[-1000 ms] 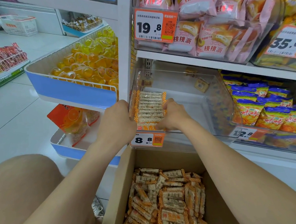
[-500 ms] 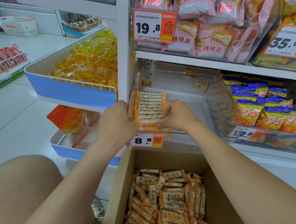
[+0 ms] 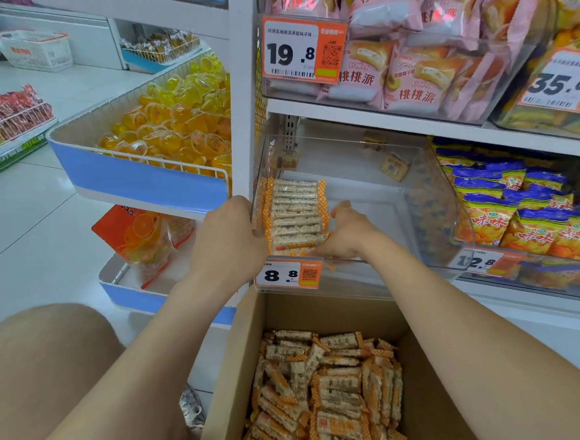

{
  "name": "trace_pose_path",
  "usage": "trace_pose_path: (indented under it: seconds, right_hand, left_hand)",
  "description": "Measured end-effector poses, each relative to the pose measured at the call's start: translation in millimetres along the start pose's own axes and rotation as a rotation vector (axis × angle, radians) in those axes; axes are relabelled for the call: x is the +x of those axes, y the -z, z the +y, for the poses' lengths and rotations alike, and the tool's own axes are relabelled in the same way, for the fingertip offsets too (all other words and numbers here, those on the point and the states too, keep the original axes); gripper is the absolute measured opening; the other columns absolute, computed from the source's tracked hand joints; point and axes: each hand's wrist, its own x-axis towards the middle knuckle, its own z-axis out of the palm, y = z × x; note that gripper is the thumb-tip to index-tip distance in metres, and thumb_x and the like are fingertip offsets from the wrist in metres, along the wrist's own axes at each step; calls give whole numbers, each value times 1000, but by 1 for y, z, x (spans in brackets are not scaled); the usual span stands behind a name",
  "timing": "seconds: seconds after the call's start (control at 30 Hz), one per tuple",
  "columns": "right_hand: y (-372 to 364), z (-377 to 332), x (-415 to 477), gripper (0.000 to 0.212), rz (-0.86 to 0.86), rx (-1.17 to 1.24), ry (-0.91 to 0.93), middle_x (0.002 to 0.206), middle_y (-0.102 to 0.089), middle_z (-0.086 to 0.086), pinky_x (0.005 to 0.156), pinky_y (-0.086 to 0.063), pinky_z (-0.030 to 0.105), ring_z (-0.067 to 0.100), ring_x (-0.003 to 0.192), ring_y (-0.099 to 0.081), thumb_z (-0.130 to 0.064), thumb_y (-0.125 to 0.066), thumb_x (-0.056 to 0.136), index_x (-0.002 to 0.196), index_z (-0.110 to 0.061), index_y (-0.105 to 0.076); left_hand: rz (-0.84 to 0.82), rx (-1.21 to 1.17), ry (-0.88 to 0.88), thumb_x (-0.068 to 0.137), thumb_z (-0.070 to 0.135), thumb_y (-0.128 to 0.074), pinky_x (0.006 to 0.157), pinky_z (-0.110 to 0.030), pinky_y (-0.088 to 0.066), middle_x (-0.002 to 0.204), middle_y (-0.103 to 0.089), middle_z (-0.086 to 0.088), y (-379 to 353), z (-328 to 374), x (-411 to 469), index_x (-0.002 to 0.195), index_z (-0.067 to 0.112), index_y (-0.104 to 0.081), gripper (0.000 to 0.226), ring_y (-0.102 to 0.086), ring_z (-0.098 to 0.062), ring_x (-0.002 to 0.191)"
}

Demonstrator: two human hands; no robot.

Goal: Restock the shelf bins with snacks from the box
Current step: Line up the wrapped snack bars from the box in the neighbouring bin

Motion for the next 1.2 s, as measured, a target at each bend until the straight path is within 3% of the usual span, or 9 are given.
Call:
trace_pose_path:
  seconds: [0.17, 0.4, 0.47, 0.53, 0.63, 0.7, 0.8, 0.97, 1.2]
  right_hand:
    - [2, 3, 0, 105, 90, -32, 54, 146, -52, 8, 95, -46, 35, 29, 134, -52, -34, -101, 65, 148, -16, -40]
    - [-5, -3, 1, 81, 218, -298, 256, 120, -68, 0, 86, -55, 38, 26, 117, -60, -58, -95, 58, 125, -24, -66]
    - [-6, -6, 5, 88, 223, -333, 241, 120, -68, 1, 88, -57, 40, 27, 114, -61, -65, -93, 53, 126, -28, -64]
    - [-6, -7, 11, 104, 176, -288, 216, 133, -63, 3, 96, -53, 40, 29, 124, -57, -62, -93, 51, 141, -31, -54]
    - [-7, -11, 14, 112, 13, -220, 219, 162, -41, 6, 114, -40, 39, 31, 149, -37, -41, -91, 74, 164, -21, -28]
    - [-12, -15, 16, 94, -41, -245, 206, 162, -38, 10, 108, -42, 35, 31, 144, -43, -36, -86, 85, 159, -12, -33]
    - [-21, -25, 17, 69, -51, -233, 177, 157, -40, 17, 93, -53, 36, 29, 119, -59, -30, -81, 88, 145, -10, -45]
    - [-23, -23, 18, 88, 22, -197, 215, 156, -44, 9, 105, -48, 41, 29, 143, -40, -36, -81, 79, 155, -16, -40]
    - [-24, -18, 19, 87, 36, -189, 194, 153, -45, 8, 94, -47, 37, 29, 138, -44, -40, -83, 74, 149, -20, -44]
  left_hand:
    - [-1, 1, -2, 96, 5, -53, 91, -54, -57, 111, -70, -11, -1, -1, 0, 119, 4, -62, 25, -65, -32, 107]
    - [0, 29, 10, 92, 0, -53, 88, -55, -58, 110, -69, -10, -3, -3, 3, 119, 5, -60, 29, -64, -32, 103]
    - [3, 34, 10, 92, -1, -53, 87, -54, -58, 110, -69, -11, -4, -3, 3, 119, 5, -60, 29, -64, -33, 103]
    - [2, 28, 11, 92, -1, -52, 89, -54, -58, 111, -69, -12, -5, -4, 4, 120, 4, -60, 29, -64, -33, 104]
    - [5, 28, 11, 91, -2, -52, 89, -54, -58, 110, -69, -12, -6, -5, 5, 119, 4, -60, 29, -64, -34, 105]
    - [6, 29, 6, 90, -2, -52, 88, -55, -58, 109, -68, -12, -7, -5, 5, 118, 4, -59, 30, -64, -34, 104]
    - [7, 32, 3, 89, -2, -53, 87, -56, -58, 110, -68, -12, -7, -6, 5, 118, 5, -59, 30, -64, -34, 103]
    - [16, 31, -9, 90, -2, -52, 86, -56, -59, 110, -68, -12, -8, -7, 5, 118, 5, -59, 30, -64, -35, 103]
    - [9, 32, 8, 88, -1, -52, 88, -57, -58, 109, -68, -13, -9, -10, 6, 118, 3, -60, 32, -64, -34, 102]
